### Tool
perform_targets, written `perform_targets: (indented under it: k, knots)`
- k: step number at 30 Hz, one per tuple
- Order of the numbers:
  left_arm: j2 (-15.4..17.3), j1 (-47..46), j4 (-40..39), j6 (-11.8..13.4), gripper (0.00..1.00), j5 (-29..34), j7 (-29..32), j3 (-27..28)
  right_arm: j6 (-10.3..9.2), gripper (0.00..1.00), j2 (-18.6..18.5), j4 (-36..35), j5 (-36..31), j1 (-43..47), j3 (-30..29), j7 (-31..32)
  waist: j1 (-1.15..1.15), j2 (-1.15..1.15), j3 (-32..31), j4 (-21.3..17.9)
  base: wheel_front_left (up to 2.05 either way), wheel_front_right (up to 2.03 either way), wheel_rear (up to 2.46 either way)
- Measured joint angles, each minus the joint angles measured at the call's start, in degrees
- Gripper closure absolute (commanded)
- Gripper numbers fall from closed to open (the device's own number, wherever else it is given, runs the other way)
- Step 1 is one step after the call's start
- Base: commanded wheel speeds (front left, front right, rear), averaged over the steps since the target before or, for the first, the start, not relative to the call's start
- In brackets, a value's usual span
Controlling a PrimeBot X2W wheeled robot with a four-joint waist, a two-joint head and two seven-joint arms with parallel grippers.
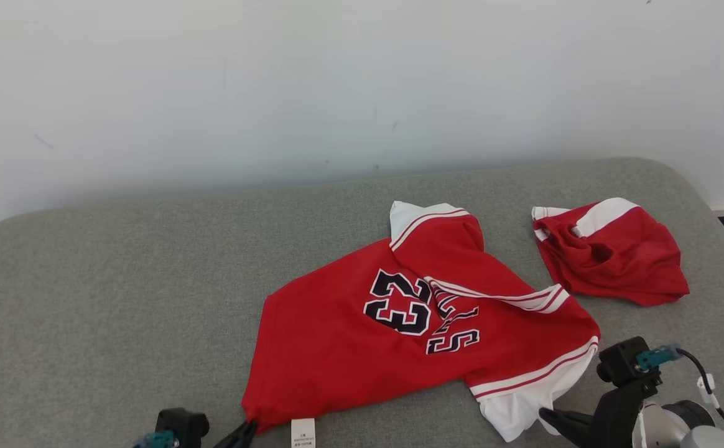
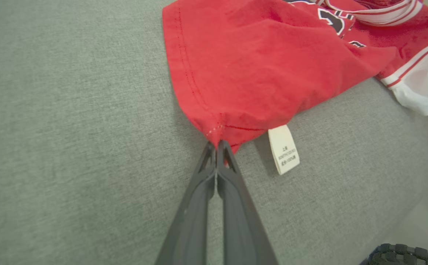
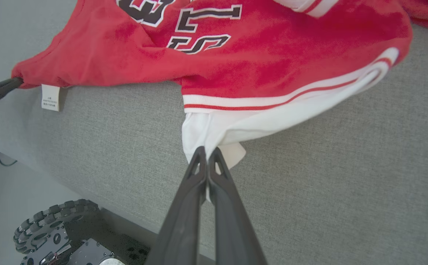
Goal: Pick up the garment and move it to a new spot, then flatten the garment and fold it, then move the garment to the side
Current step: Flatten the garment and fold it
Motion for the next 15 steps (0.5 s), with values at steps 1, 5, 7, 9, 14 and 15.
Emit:
perform_targets:
  k: [1, 5, 7, 9, 14, 15]
  knots:
    - [0.58, -0.11, -1.46, 0.00, 1.00, -0.34, 0.83, -0.04, 0.25, 1.00, -0.02, 0.00, 0.00, -0.55, 0.66, 1.44, 0.00, 0.00, 0.17, 0.05, 0.00, 0.00, 0.00]
    - [1.68, -3.52, -7.51, 0.00, 1.00, -3.28, 7.35, -2.08, 0.48, 1.00, -0.69, 0.47, 0.01, -6.50, 3.45, 9.20, 0.00, 0.00, 1.68, 0.06, 0.00, 0.00, 0.00]
    - [3.38, -9.74, -12.07, 0.00, 1.00, -5.97, 14.92, -5.37, 0.73, 1.00, 0.27, 3.09, 1.49, -15.13, 4.25, 17.05, 0.01, 0.01, 3.56, -0.08, 0.00, 0.00, 0.00]
    - [4.08, -15.72, -13.21, -0.15, 1.00, -9.04, 19.98, -5.52, -0.49, 1.00, 1.23, 5.97, 1.82, -22.62, 4.37, 22.40, 0.02, 0.01, 4.98, -0.18, 0.00, 0.00, 0.00]
    - [1.92, -37.55, -8.78, -0.37, 1.00, -11.73, 26.74, 3.67, -4.41, 1.00, 4.75, 14.04, -1.23, -45.55, 0.15, 26.65, 0.04, 0.02, 8.80, -0.10, 0.00, 0.00, 0.00]
    - [0.98, -42.76, -7.66, 0.57, 1.00, -11.38, 26.11, 6.02, -4.65, 1.00, 5.23, 15.36, -2.54, -50.25, -1.57, 25.38, 0.04, 0.01, 9.58, 0.00, 0.00, 0.00, 0.00]
